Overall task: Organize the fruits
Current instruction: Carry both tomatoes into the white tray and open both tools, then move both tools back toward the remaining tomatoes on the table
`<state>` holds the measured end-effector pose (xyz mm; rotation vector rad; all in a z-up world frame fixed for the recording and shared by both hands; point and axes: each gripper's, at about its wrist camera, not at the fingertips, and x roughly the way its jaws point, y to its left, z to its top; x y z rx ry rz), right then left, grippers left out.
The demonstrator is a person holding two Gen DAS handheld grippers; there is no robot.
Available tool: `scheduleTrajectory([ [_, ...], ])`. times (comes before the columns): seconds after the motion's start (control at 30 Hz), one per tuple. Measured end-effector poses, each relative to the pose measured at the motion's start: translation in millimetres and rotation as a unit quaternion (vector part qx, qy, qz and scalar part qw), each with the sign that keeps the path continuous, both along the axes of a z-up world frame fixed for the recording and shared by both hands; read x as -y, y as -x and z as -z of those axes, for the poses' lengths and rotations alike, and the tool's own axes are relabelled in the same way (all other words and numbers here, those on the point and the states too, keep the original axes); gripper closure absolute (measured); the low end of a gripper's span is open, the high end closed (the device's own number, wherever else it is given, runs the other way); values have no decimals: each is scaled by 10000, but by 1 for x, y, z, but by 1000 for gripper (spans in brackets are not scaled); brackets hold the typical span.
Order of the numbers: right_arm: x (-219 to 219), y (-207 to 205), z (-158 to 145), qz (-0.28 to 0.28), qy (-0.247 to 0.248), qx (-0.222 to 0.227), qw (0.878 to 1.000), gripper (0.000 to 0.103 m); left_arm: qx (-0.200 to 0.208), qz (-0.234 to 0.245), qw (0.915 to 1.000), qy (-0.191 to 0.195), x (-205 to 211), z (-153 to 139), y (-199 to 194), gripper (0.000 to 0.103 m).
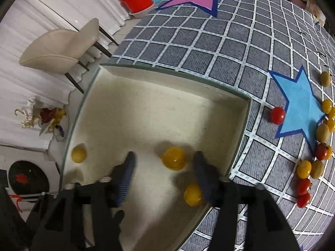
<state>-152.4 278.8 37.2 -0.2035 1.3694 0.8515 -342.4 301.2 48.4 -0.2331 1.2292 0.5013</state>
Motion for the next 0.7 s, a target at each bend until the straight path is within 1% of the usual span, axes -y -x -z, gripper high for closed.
scheduleTrajectory([
  [0.03,2,-1,-4,16,-84,-26,10000,23,-8,13,10000,0,1,-1,0,25],
  [0.07,8,-3,-11,73,-208,-11,9998,23,-14,26,10000,2,1,-2,-2,25],
  [0.2,29,-9,-33,301,-427,109,9986,23,-19,155,9999,7,10,-9,-8,25],
  [0.3,58,-14,-45,603,-434,200,9970,23,9,294,9996,-31,16,-15,-13,25],
  [0.37,89,-17,-51,837,-372,256,9955,23,53,408,9991,-74,22,-21,-18,25],
  [0.47,125,-17,-52,1125,-235,283,9930,23,122,602,9981,-99,33,-29,-29,25],
  [0.7,213,1,-42,1716,223,301,9845,23,302,1121,9932,-33,66,-47,-64,25],
])
